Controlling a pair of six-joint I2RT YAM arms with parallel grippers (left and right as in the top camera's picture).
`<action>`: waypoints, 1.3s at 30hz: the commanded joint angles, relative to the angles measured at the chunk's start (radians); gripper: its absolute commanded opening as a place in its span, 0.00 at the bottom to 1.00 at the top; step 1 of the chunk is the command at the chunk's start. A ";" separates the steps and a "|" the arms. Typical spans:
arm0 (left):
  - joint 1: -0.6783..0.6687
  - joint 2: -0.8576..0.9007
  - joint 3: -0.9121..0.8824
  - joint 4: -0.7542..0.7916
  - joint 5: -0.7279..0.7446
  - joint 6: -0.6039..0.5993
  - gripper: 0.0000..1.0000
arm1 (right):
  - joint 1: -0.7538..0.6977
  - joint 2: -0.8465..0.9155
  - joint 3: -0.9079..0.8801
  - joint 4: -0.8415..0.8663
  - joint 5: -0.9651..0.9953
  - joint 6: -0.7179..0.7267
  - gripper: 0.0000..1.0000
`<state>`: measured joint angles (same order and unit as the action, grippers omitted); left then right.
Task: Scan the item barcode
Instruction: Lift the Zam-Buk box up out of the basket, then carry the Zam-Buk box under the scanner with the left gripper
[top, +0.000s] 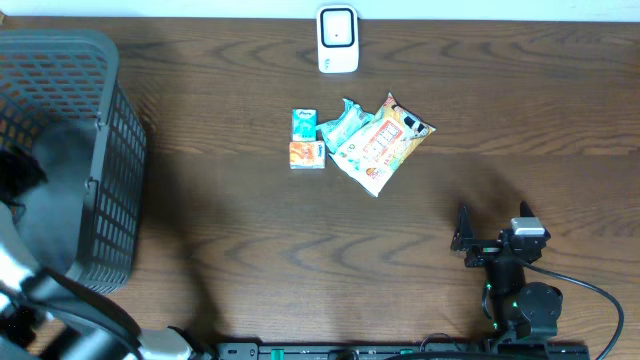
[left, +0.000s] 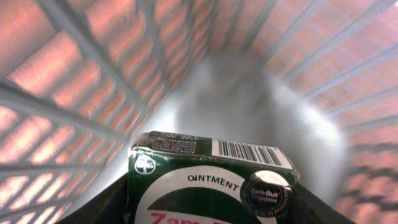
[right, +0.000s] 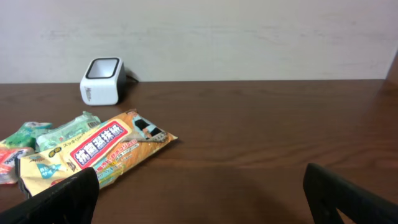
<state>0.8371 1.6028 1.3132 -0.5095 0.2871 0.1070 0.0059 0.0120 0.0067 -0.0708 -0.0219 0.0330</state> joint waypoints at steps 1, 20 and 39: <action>0.001 -0.129 0.007 0.056 0.177 -0.124 0.56 | 0.002 -0.005 -0.002 -0.005 0.005 -0.011 0.99; -0.619 -0.385 0.007 0.335 0.256 -0.366 0.57 | 0.002 -0.005 -0.002 -0.005 0.005 -0.011 0.99; -1.001 0.164 0.007 0.103 -0.183 -0.257 0.58 | 0.002 -0.005 -0.002 -0.004 0.005 -0.011 0.99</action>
<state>-0.1612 1.7187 1.3094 -0.3935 0.1520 -0.1749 0.0059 0.0120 0.0067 -0.0704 -0.0219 0.0330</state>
